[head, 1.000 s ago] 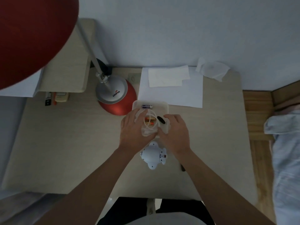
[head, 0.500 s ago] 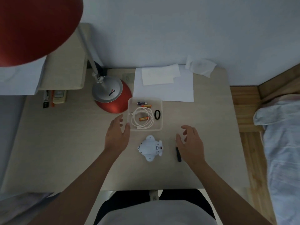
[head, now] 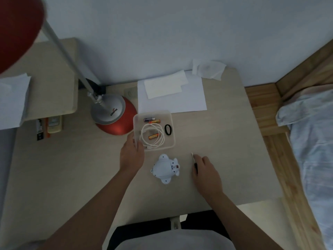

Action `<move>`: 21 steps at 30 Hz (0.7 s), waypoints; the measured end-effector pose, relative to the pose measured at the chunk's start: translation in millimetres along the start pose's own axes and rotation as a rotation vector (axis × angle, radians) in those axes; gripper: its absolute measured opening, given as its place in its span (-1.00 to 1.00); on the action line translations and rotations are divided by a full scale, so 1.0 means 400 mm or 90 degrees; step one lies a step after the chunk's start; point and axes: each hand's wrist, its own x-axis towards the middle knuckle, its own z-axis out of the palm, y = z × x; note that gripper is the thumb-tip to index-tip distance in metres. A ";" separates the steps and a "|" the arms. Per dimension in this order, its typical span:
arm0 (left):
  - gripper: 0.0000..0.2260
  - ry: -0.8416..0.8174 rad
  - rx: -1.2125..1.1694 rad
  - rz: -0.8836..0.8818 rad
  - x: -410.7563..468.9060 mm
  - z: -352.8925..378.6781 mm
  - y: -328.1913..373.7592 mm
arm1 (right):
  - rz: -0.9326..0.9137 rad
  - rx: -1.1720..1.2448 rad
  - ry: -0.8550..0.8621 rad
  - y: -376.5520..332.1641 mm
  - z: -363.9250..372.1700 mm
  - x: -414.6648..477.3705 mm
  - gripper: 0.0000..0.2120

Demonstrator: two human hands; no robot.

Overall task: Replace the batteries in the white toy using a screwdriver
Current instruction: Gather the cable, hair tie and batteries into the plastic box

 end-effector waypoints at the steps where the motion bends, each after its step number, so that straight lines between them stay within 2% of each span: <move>1: -0.64 0.001 0.003 0.007 0.002 0.001 -0.002 | 0.000 0.002 0.003 0.000 0.002 0.002 -0.66; 11: -0.67 0.011 -0.007 0.060 0.005 -0.011 -0.020 | 0.004 0.069 -0.013 -0.012 0.001 0.012 -0.66; 17: -0.65 0.001 0.014 0.107 -0.035 -0.065 0.023 | 0.067 0.177 0.068 0.006 -0.064 -0.063 -0.63; 21: -0.63 -0.013 0.024 0.185 -0.083 -0.077 0.096 | 0.084 0.197 0.118 0.041 -0.124 -0.126 -0.64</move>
